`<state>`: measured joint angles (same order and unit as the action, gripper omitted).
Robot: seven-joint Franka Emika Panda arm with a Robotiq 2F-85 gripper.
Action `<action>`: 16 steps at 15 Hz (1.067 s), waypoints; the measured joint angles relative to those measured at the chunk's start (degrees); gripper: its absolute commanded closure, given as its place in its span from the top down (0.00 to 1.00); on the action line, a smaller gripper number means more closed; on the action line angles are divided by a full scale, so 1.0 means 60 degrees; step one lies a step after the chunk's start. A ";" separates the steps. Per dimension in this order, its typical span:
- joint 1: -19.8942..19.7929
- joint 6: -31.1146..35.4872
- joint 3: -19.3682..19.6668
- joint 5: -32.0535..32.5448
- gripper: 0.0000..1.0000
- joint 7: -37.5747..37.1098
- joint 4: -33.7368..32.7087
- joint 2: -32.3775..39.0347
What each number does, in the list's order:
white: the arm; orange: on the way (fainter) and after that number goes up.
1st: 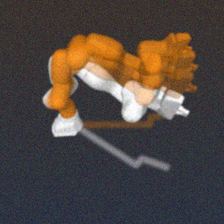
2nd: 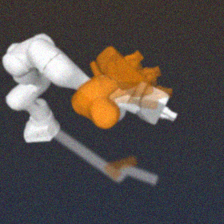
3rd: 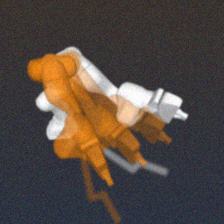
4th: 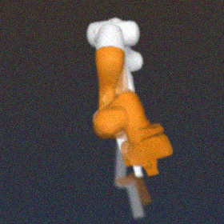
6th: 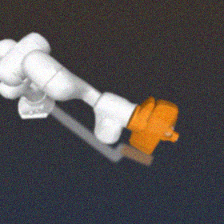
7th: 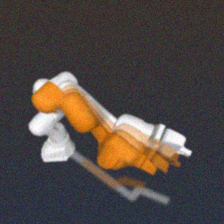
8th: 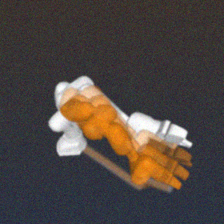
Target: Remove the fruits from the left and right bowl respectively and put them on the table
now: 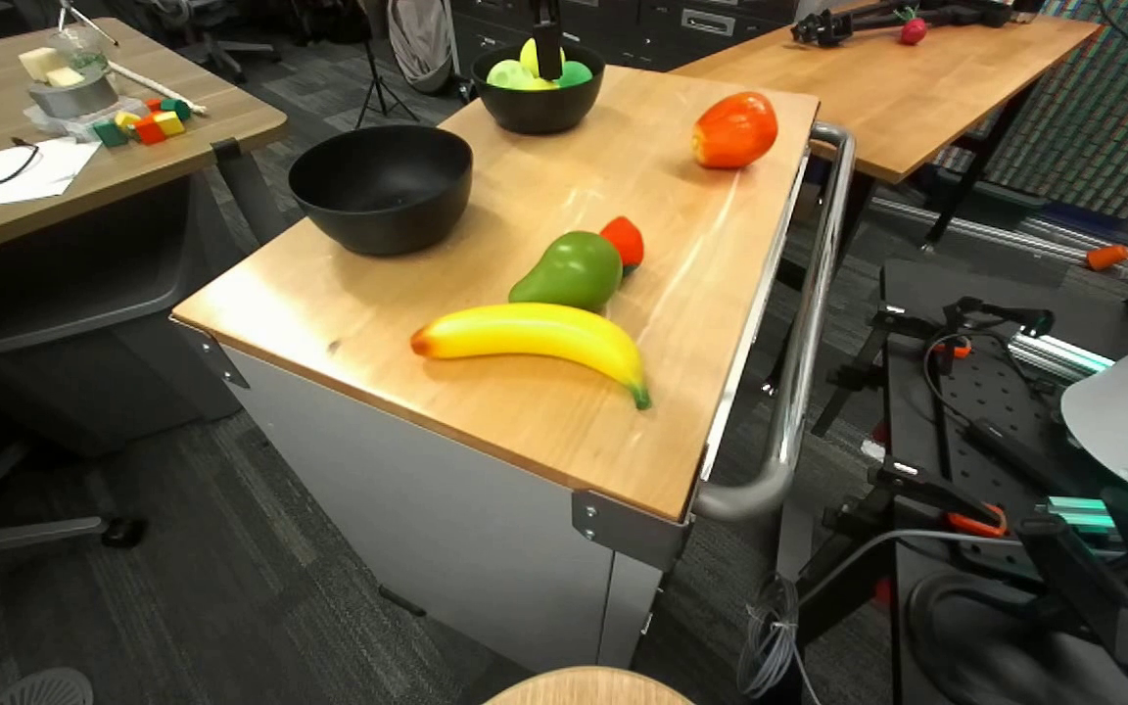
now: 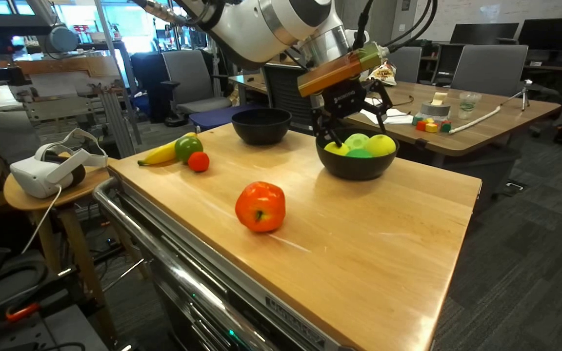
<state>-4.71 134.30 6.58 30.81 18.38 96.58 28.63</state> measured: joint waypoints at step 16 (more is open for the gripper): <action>0.0039 0.0532 0.0199 0.1469 1.00 -0.0971 -0.0255 0.0433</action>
<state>-4.47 137.49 7.77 39.62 12.55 95.04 31.23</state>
